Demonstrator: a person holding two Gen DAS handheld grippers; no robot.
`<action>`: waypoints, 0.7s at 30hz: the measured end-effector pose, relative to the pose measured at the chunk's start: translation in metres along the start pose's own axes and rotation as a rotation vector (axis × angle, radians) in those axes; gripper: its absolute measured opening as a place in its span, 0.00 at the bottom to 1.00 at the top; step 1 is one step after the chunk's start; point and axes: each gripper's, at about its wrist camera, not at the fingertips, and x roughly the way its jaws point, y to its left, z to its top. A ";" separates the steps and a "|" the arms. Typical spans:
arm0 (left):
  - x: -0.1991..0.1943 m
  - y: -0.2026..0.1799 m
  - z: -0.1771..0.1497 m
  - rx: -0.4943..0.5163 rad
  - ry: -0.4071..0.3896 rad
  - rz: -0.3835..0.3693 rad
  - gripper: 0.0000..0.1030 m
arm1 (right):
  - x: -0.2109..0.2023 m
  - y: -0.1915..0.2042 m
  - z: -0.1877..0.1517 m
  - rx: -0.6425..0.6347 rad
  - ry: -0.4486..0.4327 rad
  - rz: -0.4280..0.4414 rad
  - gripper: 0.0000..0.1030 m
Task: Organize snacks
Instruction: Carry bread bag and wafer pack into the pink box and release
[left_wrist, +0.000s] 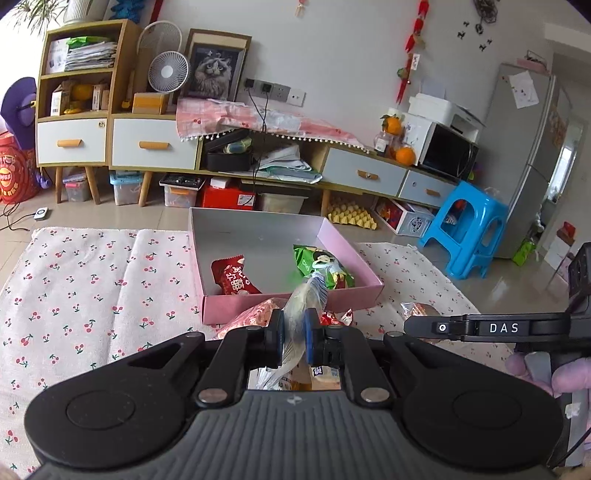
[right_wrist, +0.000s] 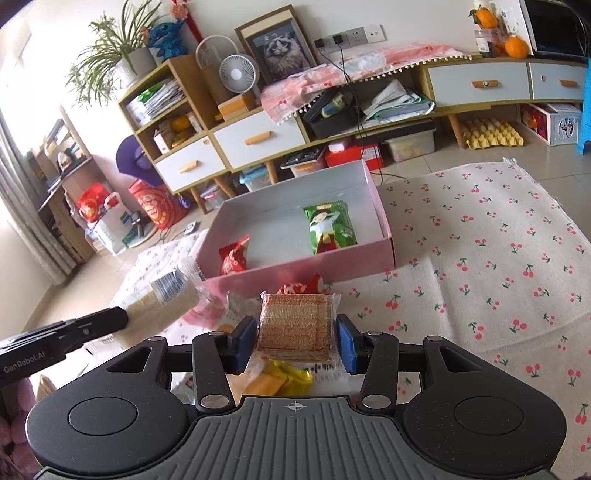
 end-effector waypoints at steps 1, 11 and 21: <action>0.002 0.000 0.002 -0.010 -0.001 0.002 0.10 | 0.002 0.001 0.003 0.004 -0.001 0.002 0.43; 0.025 0.008 0.019 -0.134 -0.001 0.015 0.10 | 0.036 0.005 0.034 0.095 0.018 0.031 0.43; 0.058 0.018 0.041 -0.152 0.032 0.090 0.10 | 0.086 -0.008 0.051 0.243 0.098 0.059 0.43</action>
